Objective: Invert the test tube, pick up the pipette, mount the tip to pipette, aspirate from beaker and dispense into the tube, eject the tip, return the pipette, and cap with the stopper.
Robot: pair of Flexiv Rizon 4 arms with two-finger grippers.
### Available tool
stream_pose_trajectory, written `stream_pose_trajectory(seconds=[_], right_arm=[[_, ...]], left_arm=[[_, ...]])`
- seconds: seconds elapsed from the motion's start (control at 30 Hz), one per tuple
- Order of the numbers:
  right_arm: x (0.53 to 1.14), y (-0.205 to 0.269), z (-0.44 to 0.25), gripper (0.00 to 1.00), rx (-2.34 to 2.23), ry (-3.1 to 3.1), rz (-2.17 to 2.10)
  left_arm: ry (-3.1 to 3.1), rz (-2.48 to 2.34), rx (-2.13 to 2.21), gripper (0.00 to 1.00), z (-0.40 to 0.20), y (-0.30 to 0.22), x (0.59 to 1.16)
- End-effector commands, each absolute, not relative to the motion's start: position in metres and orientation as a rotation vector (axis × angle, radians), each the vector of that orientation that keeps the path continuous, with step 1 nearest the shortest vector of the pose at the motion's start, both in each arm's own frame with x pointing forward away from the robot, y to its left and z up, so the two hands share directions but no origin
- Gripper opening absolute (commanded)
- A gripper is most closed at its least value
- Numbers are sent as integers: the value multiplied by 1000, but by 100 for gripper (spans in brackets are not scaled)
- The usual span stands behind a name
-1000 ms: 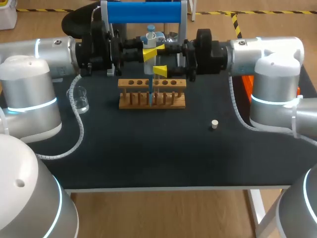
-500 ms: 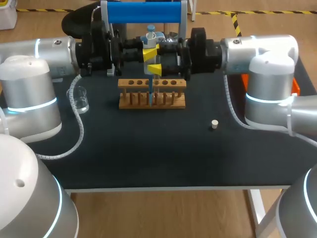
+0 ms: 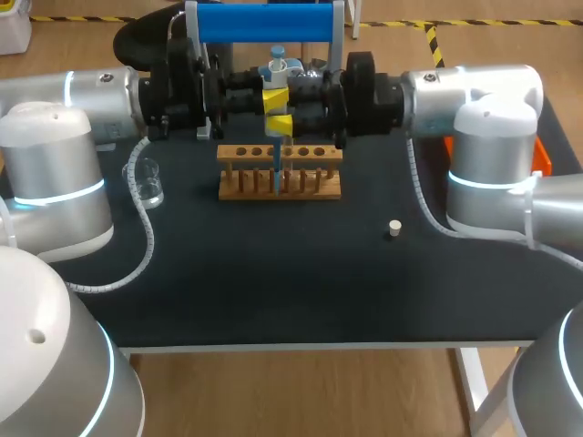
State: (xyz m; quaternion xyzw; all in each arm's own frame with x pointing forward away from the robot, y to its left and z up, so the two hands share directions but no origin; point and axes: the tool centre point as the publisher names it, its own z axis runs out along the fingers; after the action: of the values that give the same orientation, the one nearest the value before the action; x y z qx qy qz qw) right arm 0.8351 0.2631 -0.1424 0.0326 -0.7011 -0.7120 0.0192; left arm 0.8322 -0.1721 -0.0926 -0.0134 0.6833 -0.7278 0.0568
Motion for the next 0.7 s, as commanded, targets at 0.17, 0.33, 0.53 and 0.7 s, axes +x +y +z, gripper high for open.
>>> stream_pose_trajectory(seconds=[0.17,0.33,0.53,0.7], right_arm=[[834,265,-144,50,109,-2170,-2206],[833,265,-144,49,118,-2168,-2201],[832,266,-144,42,124,-2164,-2200],[831,266,-143,32,127,-2161,-2204]], left_arm=[[2072,-2206,-40,0,-92,-172,832],[2072,-2206,-40,0,-92,-172,832],[2072,-2206,-40,0,-92,-172,832],[2072,-2206,-40,0,-92,-172,832]])
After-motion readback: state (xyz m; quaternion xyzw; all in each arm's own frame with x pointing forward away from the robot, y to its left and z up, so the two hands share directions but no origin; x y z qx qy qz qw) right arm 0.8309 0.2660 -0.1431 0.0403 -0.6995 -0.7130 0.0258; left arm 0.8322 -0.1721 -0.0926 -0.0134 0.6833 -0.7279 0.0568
